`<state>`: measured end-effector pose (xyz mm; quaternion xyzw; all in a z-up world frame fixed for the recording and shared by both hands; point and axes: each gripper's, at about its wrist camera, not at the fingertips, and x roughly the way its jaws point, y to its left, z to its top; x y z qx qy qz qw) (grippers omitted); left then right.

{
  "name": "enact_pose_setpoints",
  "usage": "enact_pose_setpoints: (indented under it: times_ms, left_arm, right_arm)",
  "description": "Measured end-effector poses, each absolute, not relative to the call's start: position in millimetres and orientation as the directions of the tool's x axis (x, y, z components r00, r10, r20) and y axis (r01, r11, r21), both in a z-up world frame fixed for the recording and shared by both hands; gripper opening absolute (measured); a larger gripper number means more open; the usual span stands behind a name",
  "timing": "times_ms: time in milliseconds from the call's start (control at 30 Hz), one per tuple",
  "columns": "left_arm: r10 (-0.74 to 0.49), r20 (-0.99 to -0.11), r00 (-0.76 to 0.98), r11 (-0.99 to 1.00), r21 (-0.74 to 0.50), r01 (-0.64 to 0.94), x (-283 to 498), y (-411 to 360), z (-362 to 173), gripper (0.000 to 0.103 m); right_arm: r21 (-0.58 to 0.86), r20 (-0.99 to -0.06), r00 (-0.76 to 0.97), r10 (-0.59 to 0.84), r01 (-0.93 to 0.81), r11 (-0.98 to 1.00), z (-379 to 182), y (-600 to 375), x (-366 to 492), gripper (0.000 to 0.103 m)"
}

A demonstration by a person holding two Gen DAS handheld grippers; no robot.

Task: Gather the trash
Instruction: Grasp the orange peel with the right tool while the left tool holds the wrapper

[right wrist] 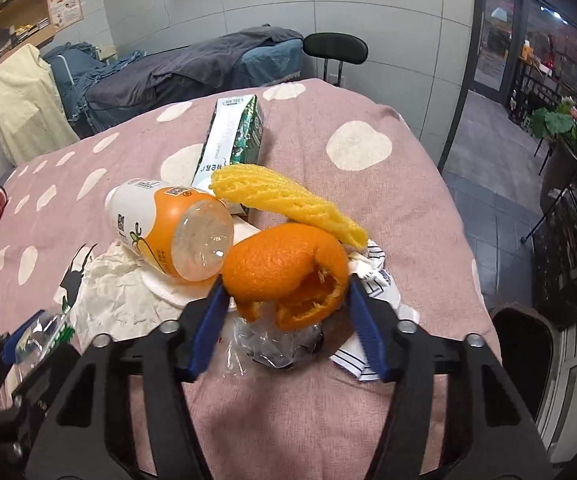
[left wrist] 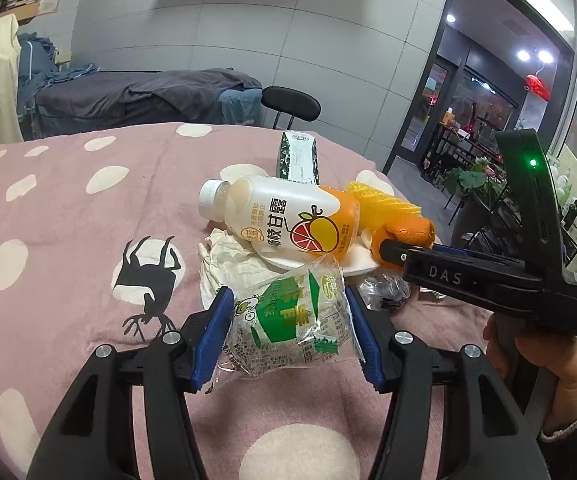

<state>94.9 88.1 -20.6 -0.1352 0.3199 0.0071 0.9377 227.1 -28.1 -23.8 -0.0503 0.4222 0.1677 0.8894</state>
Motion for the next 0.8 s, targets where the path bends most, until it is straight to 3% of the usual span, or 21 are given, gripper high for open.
enact_pose_setpoints:
  times_ms: [167,367,800]
  left_arm:
    - [-0.08,-0.597,0.799,0.963,-0.252,-0.091,94.0,85.9,-18.8,0.056]
    - [-0.095,-0.585,0.805,0.963,-0.259,-0.075,90.8,81.4,-16.1,0.056]
    - [-0.138,-0.565,0.813,0.967,-0.254,-0.012,88.1,58.4,-7.5,0.056]
  right_arm:
    - [0.041,-0.755,0.604,0.256,-0.346,0.937,-22.4,-31.8,217.0,0.036]
    - [0.063,-0.732,0.616,0.291,-0.364,0.929,-12.7,-45.7,193.7,0.029]
    - [0.107,-0.68,0.651,0.338,-0.368,0.924,4.0,-87.8,141.3,0.026]
